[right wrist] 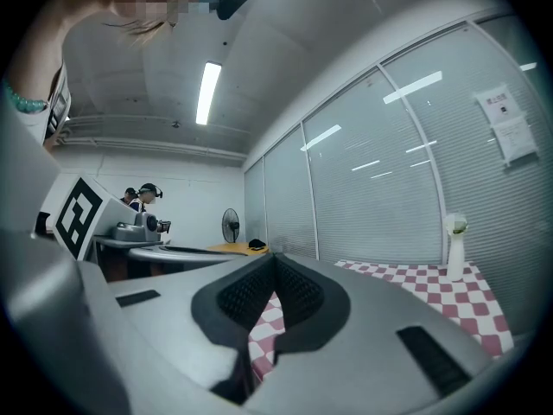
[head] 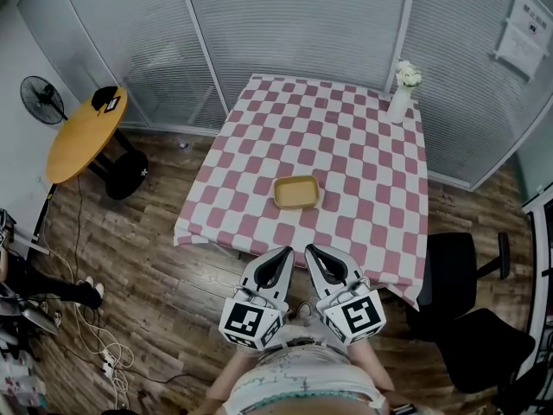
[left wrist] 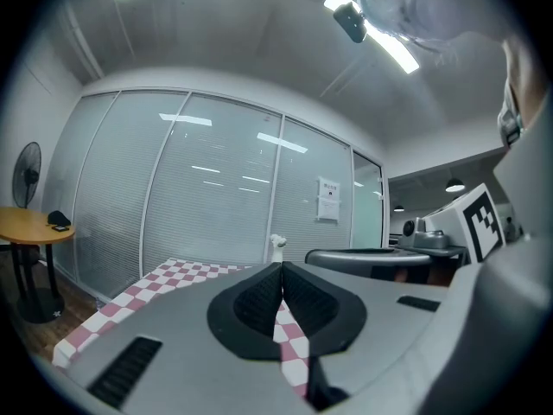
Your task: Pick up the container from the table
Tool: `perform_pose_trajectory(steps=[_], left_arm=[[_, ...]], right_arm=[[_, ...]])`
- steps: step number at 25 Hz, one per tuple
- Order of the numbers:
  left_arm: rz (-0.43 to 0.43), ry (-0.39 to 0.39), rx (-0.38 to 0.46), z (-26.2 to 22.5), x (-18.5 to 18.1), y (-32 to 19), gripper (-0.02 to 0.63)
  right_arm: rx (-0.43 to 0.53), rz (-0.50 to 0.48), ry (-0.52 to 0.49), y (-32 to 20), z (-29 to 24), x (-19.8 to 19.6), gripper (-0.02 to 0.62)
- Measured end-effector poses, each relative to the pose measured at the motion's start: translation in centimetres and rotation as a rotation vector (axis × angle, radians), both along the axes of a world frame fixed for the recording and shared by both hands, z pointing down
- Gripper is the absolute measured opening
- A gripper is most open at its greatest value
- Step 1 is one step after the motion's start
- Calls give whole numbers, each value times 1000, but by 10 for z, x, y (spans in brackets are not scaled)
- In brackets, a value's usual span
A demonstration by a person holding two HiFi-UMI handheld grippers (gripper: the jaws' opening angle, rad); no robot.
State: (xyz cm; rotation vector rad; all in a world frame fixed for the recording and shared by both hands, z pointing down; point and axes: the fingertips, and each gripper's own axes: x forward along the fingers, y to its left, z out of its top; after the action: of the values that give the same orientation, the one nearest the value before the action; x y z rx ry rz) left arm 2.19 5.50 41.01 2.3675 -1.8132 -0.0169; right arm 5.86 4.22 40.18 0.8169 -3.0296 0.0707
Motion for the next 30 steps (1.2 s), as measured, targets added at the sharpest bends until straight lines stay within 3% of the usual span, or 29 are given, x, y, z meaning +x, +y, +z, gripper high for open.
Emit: perform_pose_trajectory(steps=[30], left_arm=[[191, 22, -4, 9, -85, -122, 14]], right_arm=[[5, 182, 62, -113, 10, -81, -8]])
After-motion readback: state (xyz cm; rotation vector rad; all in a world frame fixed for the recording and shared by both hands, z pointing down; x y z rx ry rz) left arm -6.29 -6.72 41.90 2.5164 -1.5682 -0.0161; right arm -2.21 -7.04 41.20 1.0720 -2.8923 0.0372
